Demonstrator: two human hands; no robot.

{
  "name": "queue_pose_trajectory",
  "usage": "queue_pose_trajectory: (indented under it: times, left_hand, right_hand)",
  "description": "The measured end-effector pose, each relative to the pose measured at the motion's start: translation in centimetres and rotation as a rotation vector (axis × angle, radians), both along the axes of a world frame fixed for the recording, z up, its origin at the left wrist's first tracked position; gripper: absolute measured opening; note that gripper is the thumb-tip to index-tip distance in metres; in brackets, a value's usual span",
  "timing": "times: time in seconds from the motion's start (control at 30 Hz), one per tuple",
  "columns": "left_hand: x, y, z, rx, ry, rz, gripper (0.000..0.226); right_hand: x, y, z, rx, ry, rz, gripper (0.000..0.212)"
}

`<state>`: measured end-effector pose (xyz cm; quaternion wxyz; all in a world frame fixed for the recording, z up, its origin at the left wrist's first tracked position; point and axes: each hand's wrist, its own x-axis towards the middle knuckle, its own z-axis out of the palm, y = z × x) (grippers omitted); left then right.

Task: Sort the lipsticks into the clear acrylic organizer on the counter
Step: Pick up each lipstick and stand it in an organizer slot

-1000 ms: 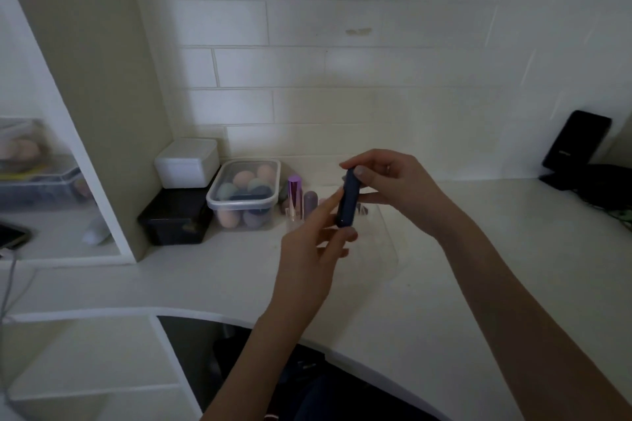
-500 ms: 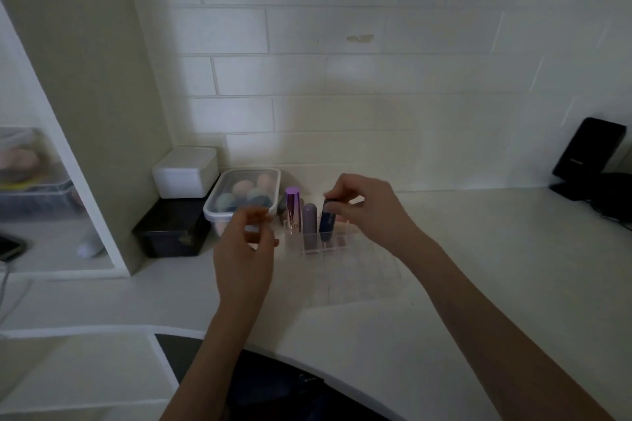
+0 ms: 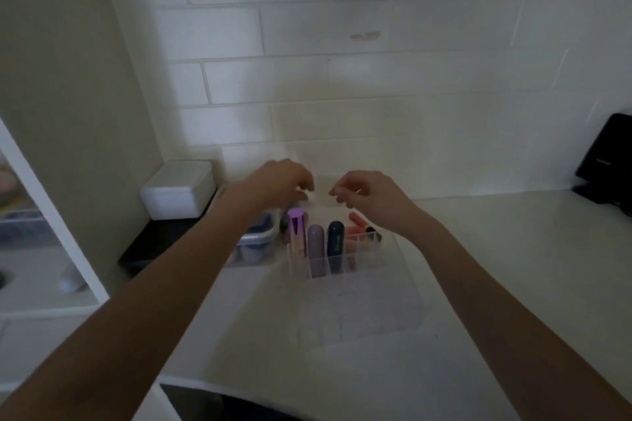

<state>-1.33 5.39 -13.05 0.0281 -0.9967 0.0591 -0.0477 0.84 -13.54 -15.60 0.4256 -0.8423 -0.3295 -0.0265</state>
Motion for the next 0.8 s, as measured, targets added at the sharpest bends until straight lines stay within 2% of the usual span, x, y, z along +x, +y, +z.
queue_pose_trajectory:
  times: [0.07, 0.23, 0.37, 0.5, 0.63, 0.7, 0.8]
  left_hand:
    - [2.4, -0.3, -1.2, 0.069, 0.135, 0.077, 0.029]
    - [5.7, -0.2, -4.0, 0.394, 0.148, 0.203, 0.022]
    - [7.0, 0.2, -5.5, 0.428, 0.172, 0.246, 0.024]
    - [6.7, 0.1, -5.4, 0.216, 0.212, 0.280, 0.027]
    - [5.6, -0.4, -3.4, -0.009, 0.101, 0.353, 0.023]
    - [5.2, -0.1, -1.7, -0.240, -0.015, 0.360, 0.021]
    - [3.1, 0.4, 1.2, -0.702, -0.183, 0.287, 0.027]
  right_hand:
    - [0.4, 0.4, -0.1, 0.026, 0.006, 0.012, 0.014]
    - [1.3, 0.0, -0.7, 0.165, 0.057, 0.001, 0.012]
    - [2.0, -0.6, -0.8, 0.195, 0.080, 0.012, 0.012]
    - [2.0, -1.1, -0.7, 0.220, 0.089, 0.008, 0.014]
    - [1.8, -1.3, -0.9, 0.192, 0.118, 0.001, 0.013]
    - [1.7, -1.1, -0.9, 0.183, 0.137, 0.015, 0.012]
    - [1.3, -0.8, -0.8, 0.210, 0.153, 0.013, 0.009]
